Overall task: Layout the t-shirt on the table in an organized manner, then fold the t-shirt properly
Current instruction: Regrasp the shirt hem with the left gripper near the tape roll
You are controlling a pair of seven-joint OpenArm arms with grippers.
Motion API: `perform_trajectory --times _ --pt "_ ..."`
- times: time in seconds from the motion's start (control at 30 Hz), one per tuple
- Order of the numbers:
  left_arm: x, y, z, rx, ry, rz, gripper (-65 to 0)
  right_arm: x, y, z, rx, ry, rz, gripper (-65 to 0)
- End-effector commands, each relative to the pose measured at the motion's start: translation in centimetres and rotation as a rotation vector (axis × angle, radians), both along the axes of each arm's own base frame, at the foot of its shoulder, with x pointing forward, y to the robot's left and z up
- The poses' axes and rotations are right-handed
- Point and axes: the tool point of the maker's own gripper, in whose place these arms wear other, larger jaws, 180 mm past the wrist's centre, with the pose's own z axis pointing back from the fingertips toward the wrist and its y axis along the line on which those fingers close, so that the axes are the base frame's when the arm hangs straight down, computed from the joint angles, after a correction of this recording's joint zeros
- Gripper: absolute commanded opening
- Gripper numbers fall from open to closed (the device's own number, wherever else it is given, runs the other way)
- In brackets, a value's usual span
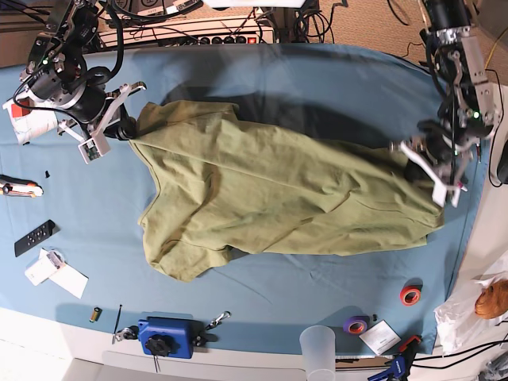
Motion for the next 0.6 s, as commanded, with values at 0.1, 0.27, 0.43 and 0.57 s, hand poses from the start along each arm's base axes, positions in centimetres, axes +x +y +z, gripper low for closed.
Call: perform_trajectory --times 0.1,0.27,0.43,0.57 --pt "3.1 -0.4 3.6 -0.019 -0.122 0.001 -65.0 0.6 -0.2 1.1 -0.012 -0.044 0.009 -65.0" --pt "5.2 -0.7 6.2 -0.033 -0.202 0.002 -65.0 0.6 -0.2 1.2 -0.010 -0.047 0.010 -65.0" --pt "7.5 -2.9 9.9 -0.053 -0.343 -0.100 -65.0 0.8 0.2 1.4 0.011 -0.064 0.016 -65.0" --pt "9.4 -8.1 9.3 -0.061 -0.324 -0.251 -65.0 0.8 0.5 1.6 0.029 -0.069 0.022 -65.0"
